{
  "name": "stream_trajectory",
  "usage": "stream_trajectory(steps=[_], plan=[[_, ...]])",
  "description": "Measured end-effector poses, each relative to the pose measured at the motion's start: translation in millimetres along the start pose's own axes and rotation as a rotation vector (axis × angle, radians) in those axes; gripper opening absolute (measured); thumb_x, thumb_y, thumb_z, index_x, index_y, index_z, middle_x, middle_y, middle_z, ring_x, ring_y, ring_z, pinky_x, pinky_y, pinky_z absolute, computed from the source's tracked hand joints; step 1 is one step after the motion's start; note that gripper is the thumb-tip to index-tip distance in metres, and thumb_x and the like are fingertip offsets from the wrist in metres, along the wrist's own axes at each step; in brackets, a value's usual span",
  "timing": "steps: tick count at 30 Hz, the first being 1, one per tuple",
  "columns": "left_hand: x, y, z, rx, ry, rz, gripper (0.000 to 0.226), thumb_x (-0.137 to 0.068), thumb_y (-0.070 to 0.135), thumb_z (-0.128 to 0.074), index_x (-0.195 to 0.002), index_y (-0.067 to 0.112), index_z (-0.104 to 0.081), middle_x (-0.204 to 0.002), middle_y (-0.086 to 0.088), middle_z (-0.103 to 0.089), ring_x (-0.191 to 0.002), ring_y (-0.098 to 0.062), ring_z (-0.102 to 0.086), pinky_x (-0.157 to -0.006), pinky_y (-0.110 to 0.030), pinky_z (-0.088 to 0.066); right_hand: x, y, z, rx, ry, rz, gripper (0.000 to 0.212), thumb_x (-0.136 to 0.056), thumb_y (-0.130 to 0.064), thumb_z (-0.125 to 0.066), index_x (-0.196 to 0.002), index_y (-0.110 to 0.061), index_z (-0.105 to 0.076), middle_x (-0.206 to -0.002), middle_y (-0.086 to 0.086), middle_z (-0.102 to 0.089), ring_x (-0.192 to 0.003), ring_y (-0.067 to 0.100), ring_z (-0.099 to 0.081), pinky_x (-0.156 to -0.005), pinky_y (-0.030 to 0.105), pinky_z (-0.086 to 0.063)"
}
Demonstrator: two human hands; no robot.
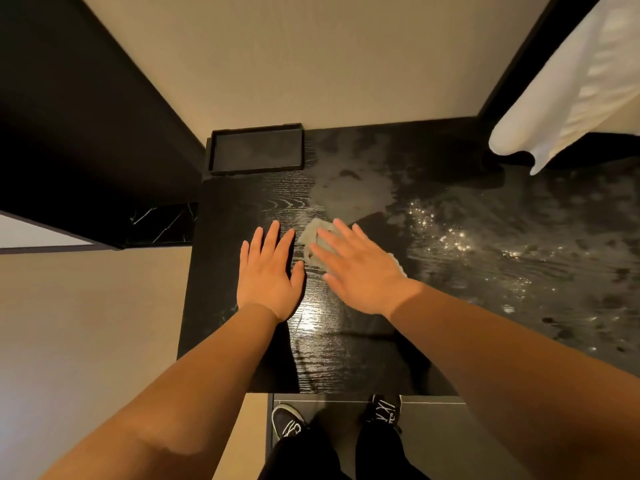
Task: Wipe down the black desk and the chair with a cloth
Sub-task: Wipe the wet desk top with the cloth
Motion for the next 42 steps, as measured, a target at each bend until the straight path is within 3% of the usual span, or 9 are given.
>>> stream_trajectory(steps=[9, 15, 19, 27, 30, 33, 36, 38, 42], plan=[[-1.0, -1.2, 1.8, 0.026, -0.01, -0.005, 0.065, -0.103, 0.052, -0.034, -0.164, 0.032, -0.024, -0.175, 0.001, -0.012, -0.161, -0.028, -0.004, -0.13, -0.053, -0.007, -4.0, 62.6, 24.6, 0.056, 0.097, -0.558, 0.066, -0.103, -0.048, -0.032, -0.156, -0.01, -0.026, -0.164, 0.02, -0.02, -0.154, 0.043, -0.006, -0.126, 0.054, -0.01], [-1.1, -1.6, 1.2, 0.023, 0.01, -0.01, 0.068, -0.099, 0.051, -0.036, -0.163, 0.03, -0.028, -0.174, -0.001, -0.015, -0.161, -0.03, -0.007, -0.13, -0.053, -0.007, -12.3, -12.9, 3.4, 0.011, 0.032, -0.155, 0.072, -0.097, -0.06, -0.04, -0.158, -0.025, -0.026, -0.167, 0.02, -0.012, -0.155, 0.041, 0.002, -0.125, 0.058, -0.001], [-2.7, -1.2, 1.9, 0.02, -0.013, -0.002, 0.069, -0.098, 0.051, -0.035, -0.163, 0.028, -0.028, -0.174, -0.003, -0.016, -0.16, -0.032, -0.008, -0.129, -0.055, -0.008, -16.3, -4.0, 3.4, 0.087, -0.048, -0.099, 0.067, -0.101, -0.059, -0.033, -0.16, -0.029, -0.023, -0.169, 0.013, -0.007, -0.156, 0.035, 0.003, -0.125, 0.053, 0.007], [-14.1, -8.6, 14.7, 0.117, -0.042, -0.016, 0.068, -0.095, 0.055, -0.045, -0.157, 0.03, -0.038, -0.17, -0.001, -0.026, -0.156, -0.03, -0.018, -0.127, -0.051, -0.015, -17.6, 53.9, 30.2, 0.028, -0.001, -0.563, 0.079, -0.095, -0.066, -0.017, -0.157, -0.019, -0.029, -0.165, 0.023, -0.016, -0.153, 0.044, -0.003, -0.125, 0.058, -0.002], [-40.5, -14.4, 24.7, 0.125, -0.022, -0.036, 0.069, -0.095, 0.055, -0.046, -0.157, 0.025, -0.039, -0.169, -0.003, -0.028, -0.154, -0.028, -0.022, -0.126, -0.048, -0.019, -30.4, 22.1, 23.8, -0.058, 0.07, -0.451, 0.079, -0.097, -0.068, -0.025, -0.157, -0.018, -0.032, -0.166, 0.023, -0.014, -0.155, 0.041, -0.003, -0.127, 0.053, -0.004], [-69.3, -17.3, 25.9, 0.106, -0.017, -0.06, 0.067, -0.098, 0.05, -0.045, -0.158, 0.021, -0.038, -0.17, -0.006, -0.028, -0.156, -0.028, -0.02, -0.127, -0.048, -0.019, -43.4, -16.1, 10.0, -0.068, 0.203, -0.19, 0.068, -0.099, -0.057, -0.047, -0.151, -0.013, -0.048, -0.162, 0.022, -0.031, -0.154, 0.038, -0.018, -0.124, 0.057, -0.019], [-80.4, -16.9, 19.8, 0.07, -0.006, -0.075, 0.063, -0.101, 0.044, -0.041, -0.16, 0.02, -0.036, -0.171, -0.007, -0.026, -0.158, -0.028, -0.018, -0.128, -0.048, -0.017, -54.6, -13.0, 6.4, -0.038, 0.311, -0.122, 0.059, -0.098, -0.047, -0.056, -0.145, -0.011, -0.056, -0.156, 0.019, -0.042, -0.15, 0.036, -0.032, -0.122, 0.054, -0.025], [-78.5, -16.6, 17.6, 0.039, 0.031, -0.079, 0.064, -0.1, 0.044, -0.041, -0.159, 0.02, -0.037, -0.17, -0.007, -0.027, -0.158, -0.028, -0.02, -0.127, -0.048, -0.019, -60.3, 8.3, 8.2, 0.028, 0.295, -0.17, 0.057, -0.101, -0.048, -0.049, -0.146, -0.012, -0.055, -0.157, 0.015, -0.043, -0.148, 0.035, -0.035, -0.122, 0.054, -0.025], [-79.7, -17.2, 17.8, 0.033, 0.051, -0.078, 0.065, -0.098, 0.046, -0.042, -0.158, 0.021, -0.039, -0.169, -0.006, -0.03, -0.157, -0.027, -0.023, -0.127, -0.048, -0.02, -59.5, 62.4, 23.9, 0.097, 0.183, -0.52, 0.068, -0.1, -0.052, -0.026, -0.15, -0.012, -0.048, -0.158, 0.015, -0.042, -0.147, 0.036, -0.034, -0.122, 0.055, -0.024]])
Point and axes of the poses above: each hand's wrist, its own x-axis away from the middle knuckle, its own z-axis out of the back of the hand, y = z × x, the point moved 5 cm from there along -x, towards the middle knuckle
